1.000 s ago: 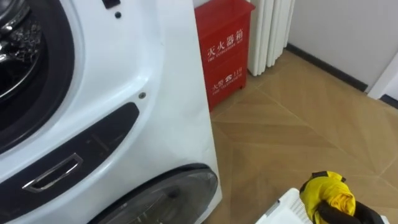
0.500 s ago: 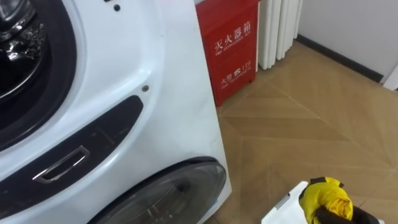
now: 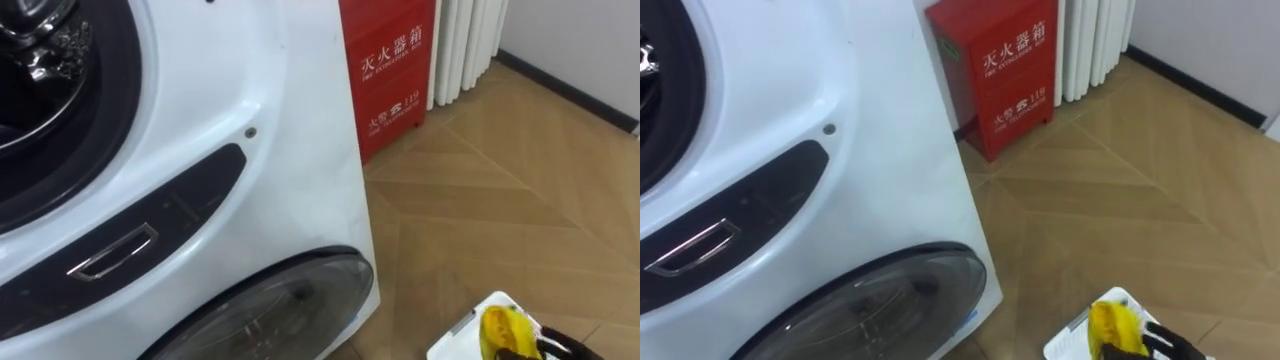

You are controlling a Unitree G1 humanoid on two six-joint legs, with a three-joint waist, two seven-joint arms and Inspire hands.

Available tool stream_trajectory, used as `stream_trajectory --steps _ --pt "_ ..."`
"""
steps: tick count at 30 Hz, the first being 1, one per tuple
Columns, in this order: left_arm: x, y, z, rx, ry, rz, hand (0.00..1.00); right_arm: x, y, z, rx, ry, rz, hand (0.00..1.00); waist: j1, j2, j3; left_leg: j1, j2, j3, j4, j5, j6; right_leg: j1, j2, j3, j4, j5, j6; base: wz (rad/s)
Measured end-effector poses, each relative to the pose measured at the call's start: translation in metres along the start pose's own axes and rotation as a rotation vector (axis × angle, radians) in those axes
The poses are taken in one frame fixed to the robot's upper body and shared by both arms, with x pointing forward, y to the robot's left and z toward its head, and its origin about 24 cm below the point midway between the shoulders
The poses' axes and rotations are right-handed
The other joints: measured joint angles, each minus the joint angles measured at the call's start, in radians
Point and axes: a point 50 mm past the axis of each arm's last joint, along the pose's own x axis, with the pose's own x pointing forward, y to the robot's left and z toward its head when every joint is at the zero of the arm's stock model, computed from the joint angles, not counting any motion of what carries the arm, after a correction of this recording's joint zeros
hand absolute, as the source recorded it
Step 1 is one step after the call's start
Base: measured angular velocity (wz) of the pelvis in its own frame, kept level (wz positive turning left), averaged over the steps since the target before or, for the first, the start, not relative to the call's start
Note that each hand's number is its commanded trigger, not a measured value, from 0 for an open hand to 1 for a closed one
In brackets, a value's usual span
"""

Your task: Pick clothes from washing machine

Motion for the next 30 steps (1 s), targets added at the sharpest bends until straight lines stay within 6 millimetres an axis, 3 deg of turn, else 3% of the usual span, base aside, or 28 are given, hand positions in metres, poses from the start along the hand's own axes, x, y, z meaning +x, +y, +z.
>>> stream_trajectory --steps 5,14,26,30 --pt "0.000 0.001 0.001 -0.025 -0.005 0.005 0.00 -0.001 -0.003 -0.003 0.005 0.004 -0.011 0.00 -0.018 -0.006 -0.0023 0.000 -0.002 -0.004 -0.002 0.000 0.000 0.001 0.002 -0.001 -0.001 -0.001 0.002 0.00" --pt "0.000 0.002 0.001 -0.034 -0.016 0.007 0.00 -0.001 -0.004 -0.001 0.021 -0.011 -0.024 0.00 -0.019 -0.006 -0.0067 0.003 -0.007 -0.017 -0.002 0.000 0.000 0.004 0.001 0.000 -0.001 0.005 0.005 -0.02" --pt "-0.002 -0.001 -0.010 -0.002 0.018 -0.006 0.00 -0.001 -0.005 -0.002 0.015 -0.009 -0.038 0.00 -0.019 0.014 -0.0200 0.020 -0.008 -0.016 -0.014 0.000 0.002 0.020 0.001 0.000 0.002 0.005 0.005 0.00" --pt "-0.003 -0.002 -0.018 -0.029 0.038 -0.007 0.00 -0.001 -0.006 -0.002 0.014 -0.009 -0.049 0.00 -0.015 0.021 -0.0193 0.021 -0.008 -0.017 -0.017 0.001 0.002 0.019 0.003 -0.001 0.001 0.005 0.005 0.00"
